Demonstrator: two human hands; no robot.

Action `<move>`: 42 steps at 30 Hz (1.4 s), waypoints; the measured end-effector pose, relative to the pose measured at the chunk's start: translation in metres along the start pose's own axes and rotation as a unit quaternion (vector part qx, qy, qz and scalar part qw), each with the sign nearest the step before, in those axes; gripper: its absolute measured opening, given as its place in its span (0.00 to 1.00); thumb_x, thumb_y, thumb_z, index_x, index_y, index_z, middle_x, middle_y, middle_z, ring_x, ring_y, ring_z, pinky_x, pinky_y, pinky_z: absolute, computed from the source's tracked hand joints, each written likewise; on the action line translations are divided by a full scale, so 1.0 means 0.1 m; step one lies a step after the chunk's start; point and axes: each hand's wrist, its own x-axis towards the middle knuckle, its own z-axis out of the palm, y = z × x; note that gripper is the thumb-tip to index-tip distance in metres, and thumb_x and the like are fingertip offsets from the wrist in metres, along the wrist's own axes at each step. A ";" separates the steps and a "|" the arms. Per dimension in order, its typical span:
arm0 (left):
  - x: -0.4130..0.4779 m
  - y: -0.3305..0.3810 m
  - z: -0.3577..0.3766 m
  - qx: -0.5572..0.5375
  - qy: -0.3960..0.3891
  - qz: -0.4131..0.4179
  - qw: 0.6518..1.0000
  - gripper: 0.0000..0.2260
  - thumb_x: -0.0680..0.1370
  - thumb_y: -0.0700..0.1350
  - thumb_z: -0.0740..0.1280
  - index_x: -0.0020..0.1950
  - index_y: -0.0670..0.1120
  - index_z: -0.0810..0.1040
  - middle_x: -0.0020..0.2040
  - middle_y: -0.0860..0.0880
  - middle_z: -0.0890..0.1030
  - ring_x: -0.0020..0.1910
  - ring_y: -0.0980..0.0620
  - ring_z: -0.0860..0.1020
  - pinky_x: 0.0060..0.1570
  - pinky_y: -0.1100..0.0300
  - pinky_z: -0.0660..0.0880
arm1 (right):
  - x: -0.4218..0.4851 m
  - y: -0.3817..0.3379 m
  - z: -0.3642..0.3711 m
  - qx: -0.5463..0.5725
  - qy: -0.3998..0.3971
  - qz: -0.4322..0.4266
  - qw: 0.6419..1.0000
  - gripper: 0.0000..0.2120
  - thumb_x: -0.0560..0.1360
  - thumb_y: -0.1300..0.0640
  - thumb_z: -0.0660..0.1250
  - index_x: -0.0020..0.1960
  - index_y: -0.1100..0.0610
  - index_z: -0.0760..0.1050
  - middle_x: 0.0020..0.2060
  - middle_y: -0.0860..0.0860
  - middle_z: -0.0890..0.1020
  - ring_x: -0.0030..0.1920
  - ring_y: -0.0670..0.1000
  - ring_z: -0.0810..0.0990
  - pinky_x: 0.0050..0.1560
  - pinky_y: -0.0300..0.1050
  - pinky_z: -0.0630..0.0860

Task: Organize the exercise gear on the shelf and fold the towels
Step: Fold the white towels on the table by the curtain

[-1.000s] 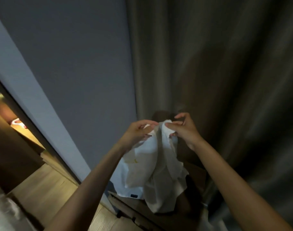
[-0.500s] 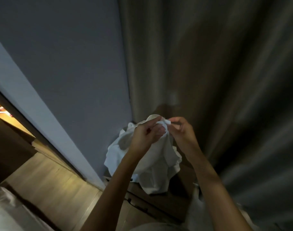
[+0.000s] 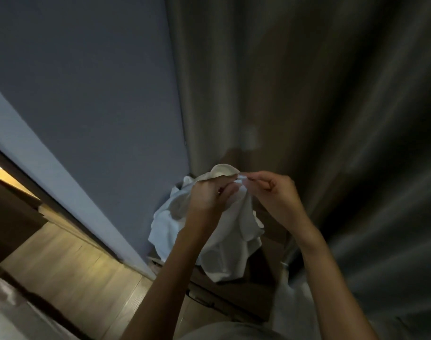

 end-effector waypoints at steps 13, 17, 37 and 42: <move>0.16 -0.24 0.27 0.157 -0.223 0.025 0.962 0.16 0.80 0.52 0.60 0.68 0.52 0.72 0.68 0.50 0.71 0.68 0.51 0.65 0.66 0.61 0.57 | -0.08 0.28 -0.35 -0.218 0.069 -0.016 0.973 0.07 0.81 0.50 0.56 0.52 0.39 0.71 0.49 0.46 0.79 0.50 0.43 0.77 0.49 0.39 0.73; 0.20 -0.40 0.38 0.154 -0.275 0.024 0.949 0.13 0.78 0.59 0.61 0.59 0.57 0.74 0.54 0.56 0.77 0.53 0.69 0.72 0.49 0.79 0.53 | -0.06 0.33 -0.62 -0.251 0.178 -0.021 0.951 0.06 0.82 0.53 0.56 0.52 0.46 0.70 0.39 0.44 0.79 0.36 0.37 0.76 0.34 0.27 0.68; 0.50 -0.09 0.60 0.124 -0.254 0.260 0.923 0.19 0.82 0.49 0.56 0.58 0.40 0.81 0.51 0.41 0.84 0.44 0.46 0.84 0.42 0.56 0.81 | 0.64 -1.02 -1.01 -0.004 0.187 -0.217 0.958 0.06 0.82 0.59 0.56 0.55 0.54 0.72 0.49 0.56 0.78 0.48 0.51 0.81 0.51 0.46 0.80; 0.76 -0.42 0.50 0.146 -0.344 -0.004 0.928 0.30 0.77 0.64 0.55 0.75 0.51 0.61 0.68 0.46 0.73 0.64 0.45 0.74 0.64 0.54 0.68 | 0.52 -1.06 -1.22 -0.014 0.219 -0.227 0.949 0.07 0.82 0.61 0.56 0.53 0.52 0.72 0.45 0.52 0.78 0.42 0.48 0.79 0.46 0.43 0.78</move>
